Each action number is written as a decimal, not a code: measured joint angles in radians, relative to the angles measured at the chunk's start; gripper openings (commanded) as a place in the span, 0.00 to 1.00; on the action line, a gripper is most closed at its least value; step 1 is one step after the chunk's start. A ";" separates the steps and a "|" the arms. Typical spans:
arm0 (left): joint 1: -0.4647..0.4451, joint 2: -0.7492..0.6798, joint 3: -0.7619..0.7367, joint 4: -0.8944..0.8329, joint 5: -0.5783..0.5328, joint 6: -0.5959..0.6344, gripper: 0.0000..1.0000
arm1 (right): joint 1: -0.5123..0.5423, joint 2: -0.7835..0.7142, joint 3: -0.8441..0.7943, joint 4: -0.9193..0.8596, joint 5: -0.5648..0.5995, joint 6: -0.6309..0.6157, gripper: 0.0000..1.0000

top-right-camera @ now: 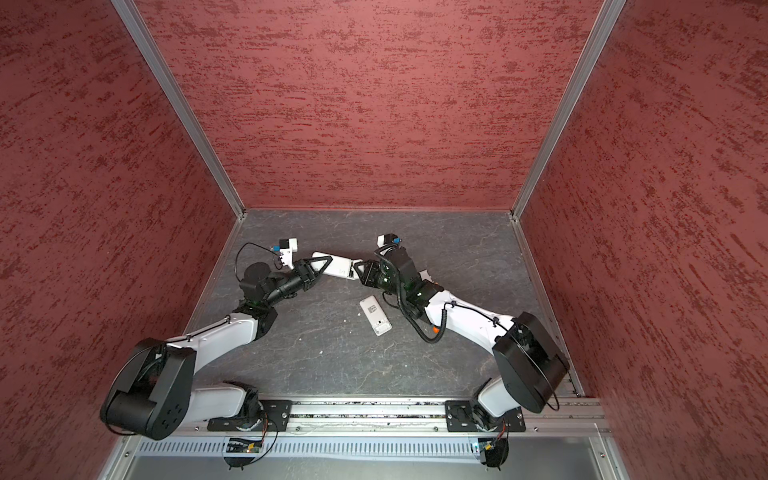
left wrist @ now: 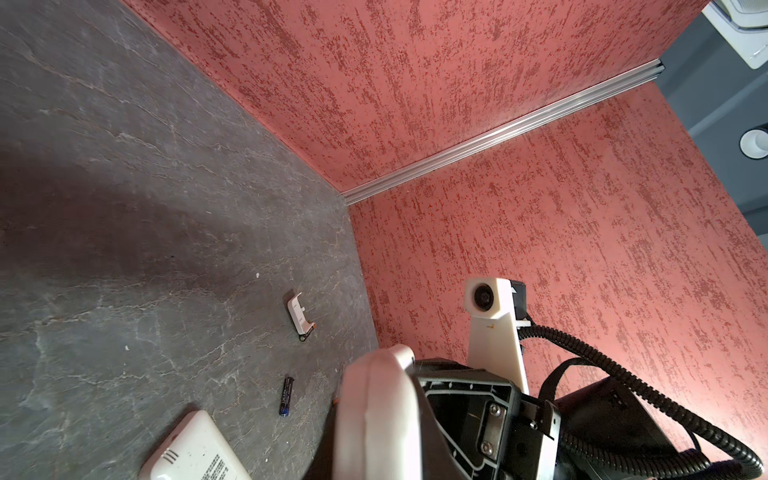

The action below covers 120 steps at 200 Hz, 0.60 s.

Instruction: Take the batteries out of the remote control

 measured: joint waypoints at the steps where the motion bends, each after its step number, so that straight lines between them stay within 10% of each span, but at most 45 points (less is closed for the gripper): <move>1: 0.000 0.000 0.000 -0.002 0.000 0.001 0.00 | 0.000 0.000 0.000 0.000 0.000 0.000 0.19; 120: -0.004 0.006 0.000 -0.027 -0.016 0.006 0.00 | -0.003 -0.002 0.001 0.036 -0.028 -0.007 0.00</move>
